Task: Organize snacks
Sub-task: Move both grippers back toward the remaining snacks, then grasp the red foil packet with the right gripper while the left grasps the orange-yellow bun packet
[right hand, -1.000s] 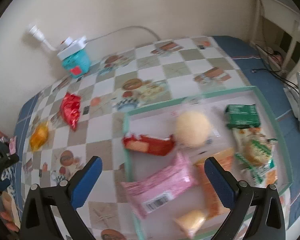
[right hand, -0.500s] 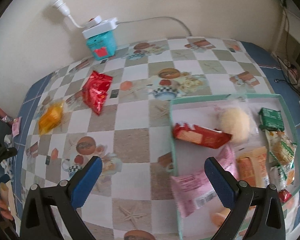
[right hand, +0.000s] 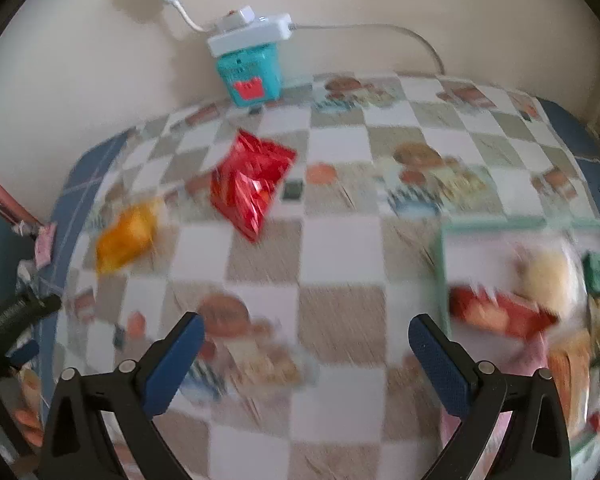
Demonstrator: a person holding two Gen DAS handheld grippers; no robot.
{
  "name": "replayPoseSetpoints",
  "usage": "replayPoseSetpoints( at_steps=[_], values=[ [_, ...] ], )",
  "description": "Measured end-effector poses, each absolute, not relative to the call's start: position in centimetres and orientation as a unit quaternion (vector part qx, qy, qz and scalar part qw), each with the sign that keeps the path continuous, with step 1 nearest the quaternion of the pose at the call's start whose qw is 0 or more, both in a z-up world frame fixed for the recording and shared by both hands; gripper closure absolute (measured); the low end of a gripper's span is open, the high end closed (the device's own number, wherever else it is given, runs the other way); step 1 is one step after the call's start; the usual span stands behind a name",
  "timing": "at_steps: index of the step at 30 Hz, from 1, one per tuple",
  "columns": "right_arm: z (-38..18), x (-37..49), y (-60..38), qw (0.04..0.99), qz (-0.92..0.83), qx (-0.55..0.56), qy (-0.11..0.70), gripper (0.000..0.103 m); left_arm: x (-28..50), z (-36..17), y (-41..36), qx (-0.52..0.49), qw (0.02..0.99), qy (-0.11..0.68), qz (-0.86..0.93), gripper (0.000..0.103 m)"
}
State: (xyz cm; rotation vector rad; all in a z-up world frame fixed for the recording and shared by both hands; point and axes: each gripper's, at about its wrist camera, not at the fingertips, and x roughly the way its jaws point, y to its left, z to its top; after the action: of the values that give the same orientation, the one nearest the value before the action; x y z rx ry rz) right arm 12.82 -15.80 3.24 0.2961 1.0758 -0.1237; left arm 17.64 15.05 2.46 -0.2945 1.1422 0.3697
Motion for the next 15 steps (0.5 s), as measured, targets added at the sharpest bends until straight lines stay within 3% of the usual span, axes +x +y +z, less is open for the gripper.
replayPoseSetpoints(
  at_steps=[8, 15],
  values=[
    [4.0, 19.8, -16.1, 0.847, -0.046, 0.214, 0.484, 0.000, 23.7, 2.5, 12.6, -0.144, 0.821, 0.551, 0.039, 0.010],
    [2.1, 23.9, -15.6, 0.836, -0.049, 0.243, 0.490, 0.000, 26.6, 0.7, 11.8, -0.203, 0.793, 0.572, 0.051, 0.010]
  ],
)
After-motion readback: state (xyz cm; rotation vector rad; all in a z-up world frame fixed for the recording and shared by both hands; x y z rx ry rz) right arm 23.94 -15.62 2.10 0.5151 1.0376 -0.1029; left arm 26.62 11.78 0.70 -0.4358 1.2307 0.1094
